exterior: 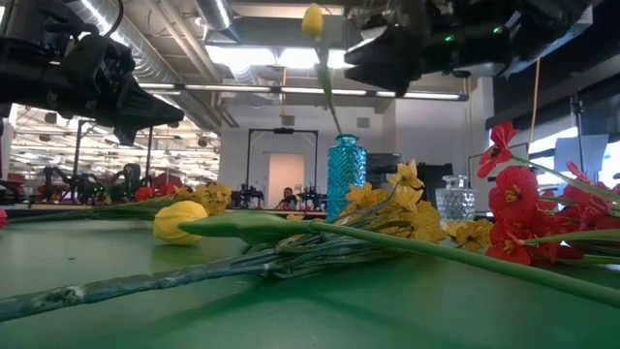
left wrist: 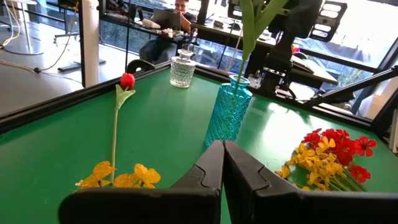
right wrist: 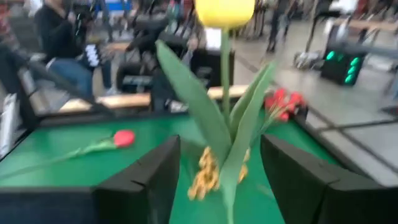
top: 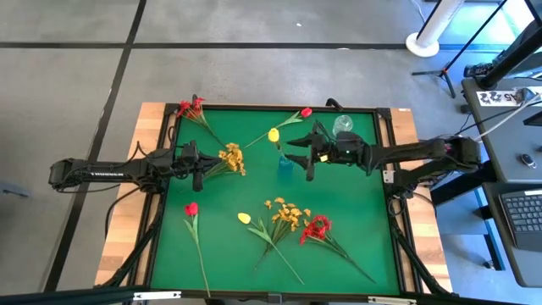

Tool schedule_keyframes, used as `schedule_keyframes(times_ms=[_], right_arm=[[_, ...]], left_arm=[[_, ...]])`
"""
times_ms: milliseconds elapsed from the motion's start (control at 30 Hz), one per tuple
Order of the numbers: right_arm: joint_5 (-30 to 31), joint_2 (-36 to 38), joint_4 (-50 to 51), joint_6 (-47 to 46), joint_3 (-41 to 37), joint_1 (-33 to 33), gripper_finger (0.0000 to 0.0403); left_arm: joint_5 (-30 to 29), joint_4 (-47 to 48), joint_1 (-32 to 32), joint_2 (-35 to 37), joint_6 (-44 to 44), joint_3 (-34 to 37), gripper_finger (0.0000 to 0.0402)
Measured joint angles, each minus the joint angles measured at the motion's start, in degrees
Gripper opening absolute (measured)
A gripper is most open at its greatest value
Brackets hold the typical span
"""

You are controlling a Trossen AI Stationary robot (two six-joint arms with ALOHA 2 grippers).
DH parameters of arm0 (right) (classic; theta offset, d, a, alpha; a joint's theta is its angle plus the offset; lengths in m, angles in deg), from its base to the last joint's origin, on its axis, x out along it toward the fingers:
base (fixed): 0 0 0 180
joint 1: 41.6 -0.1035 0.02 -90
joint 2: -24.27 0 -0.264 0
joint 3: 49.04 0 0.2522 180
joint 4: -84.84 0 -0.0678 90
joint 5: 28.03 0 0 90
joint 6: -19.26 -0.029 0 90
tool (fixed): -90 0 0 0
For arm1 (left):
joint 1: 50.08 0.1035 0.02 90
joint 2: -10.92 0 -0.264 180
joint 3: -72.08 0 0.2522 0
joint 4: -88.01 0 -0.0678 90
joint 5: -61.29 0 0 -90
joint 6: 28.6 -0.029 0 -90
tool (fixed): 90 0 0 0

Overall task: Sort flowers into vase by color
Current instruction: Put the bottom red flowers into the transparent crystal vase

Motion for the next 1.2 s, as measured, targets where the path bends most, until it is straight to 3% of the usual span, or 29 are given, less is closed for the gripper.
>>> schedule_keyframes(times_ms=[233, 367, 600, 833, 1000, 1200], right_arm=[[-12.9, 13.2, 25.4, -7.6, 0.0, -0.1, 0.0243], [-17.2, 18.1, 37.8, -12.4, 0.0, -5.3, 0.0235], [-2.3, 18.3, 44.4, -22.2, 0.0, -28.1, 0.0227], [15.2, 15.7, 52.1, -38.2, 0.0, -47.8, 0.0227], [20.4, 13.0, 54.7, -46.5, 0.0, -54.5, 0.0227], [22.0, 9.1, 54.7, -51.0, 0.0, -56.4, 0.0227]], left_arm=[[0.0, 0.0, 0.0, 0.0, 0.0, 0.0, 0.0002], [0.0, 0.0, 0.0, 0.0, 0.0, 0.0, 0.0002], [0.0, 0.0, 0.0, 0.0, 0.0, 0.0, 0.0002], [0.0, 0.0, 0.0, 0.0, 0.0, 0.0, 0.0002], [0.0, 0.0, 0.0, 0.0, 0.0, 0.0, 0.0002], [0.0, 0.0, 0.0, 0.0, 0.0, 0.0, 0.0002]])
